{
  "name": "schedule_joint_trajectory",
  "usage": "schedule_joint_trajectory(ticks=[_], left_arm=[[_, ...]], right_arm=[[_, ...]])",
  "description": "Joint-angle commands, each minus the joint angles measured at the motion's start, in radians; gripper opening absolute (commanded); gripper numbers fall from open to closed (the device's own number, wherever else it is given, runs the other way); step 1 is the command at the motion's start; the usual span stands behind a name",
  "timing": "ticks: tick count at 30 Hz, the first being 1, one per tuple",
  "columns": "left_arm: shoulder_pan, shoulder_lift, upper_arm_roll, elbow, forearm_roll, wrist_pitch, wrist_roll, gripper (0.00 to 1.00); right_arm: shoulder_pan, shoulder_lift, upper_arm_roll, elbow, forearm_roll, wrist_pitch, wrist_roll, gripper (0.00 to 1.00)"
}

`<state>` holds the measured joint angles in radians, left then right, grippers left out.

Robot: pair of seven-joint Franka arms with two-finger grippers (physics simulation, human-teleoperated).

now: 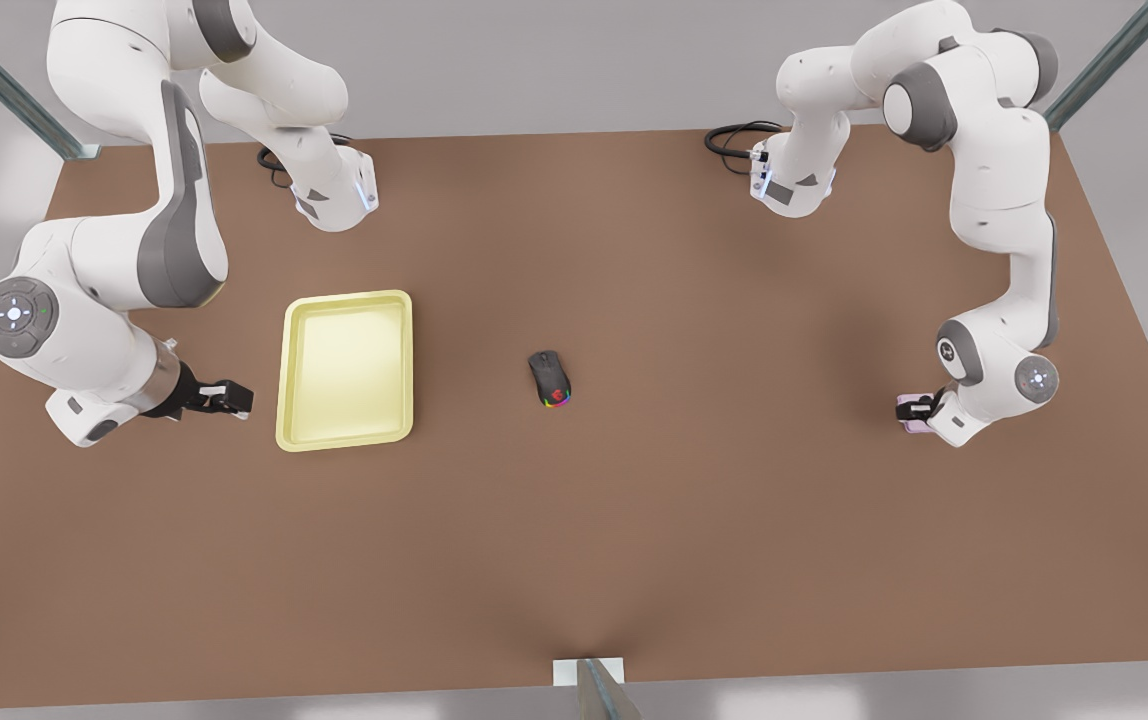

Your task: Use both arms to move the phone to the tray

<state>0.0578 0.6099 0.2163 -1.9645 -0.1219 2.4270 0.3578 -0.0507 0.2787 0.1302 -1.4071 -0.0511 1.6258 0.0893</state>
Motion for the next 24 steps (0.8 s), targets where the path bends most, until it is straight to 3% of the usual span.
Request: schedule_joint_trajectory(ticks=[1,13,15,17,19,21,24], left_arm=[[0.001,0.002,0.0,0.001,-0.015,0.0,-0.071,0.72],[-0.03,-0.033,-0.012,0.002,-0.009,-0.014,-0.226,0.68],[-0.12,-0.076,-0.029,0.001,-0.007,-0.045,-0.376,0.68],[-0.317,-0.11,-0.04,0.024,-0.007,-0.097,-0.669,0.68],[-0.355,-0.087,-0.178,0.193,-0.005,-0.293,-0.944,0.68],[-0.529,0.077,-0.178,0.502,-0.008,-0.496,-1.229,0.68],[-0.702,0.192,-0.179,0.667,-0.015,-0.509,-1.519,0.68]], right_arm=[[0.0,-0.001,0.0,0.0,0.002,0.0,0.001,1.0],[0.005,0.002,0.0,0.0,0.002,0.002,0.001,1.0],[0.005,0.002,0.0,0.0,0.002,0.002,0.001,1.0],[0.005,0.002,0.0,0.0,0.002,0.002,0.001,1.0],[0.005,0.005,0.0,0.0,0.002,0.002,0.003,1.0],[0.005,0.005,0.0,0.0,0.002,0.002,0.001,1.0],[0.005,0.005,0.0,0.002,0.004,0.002,0.001,1.0]])
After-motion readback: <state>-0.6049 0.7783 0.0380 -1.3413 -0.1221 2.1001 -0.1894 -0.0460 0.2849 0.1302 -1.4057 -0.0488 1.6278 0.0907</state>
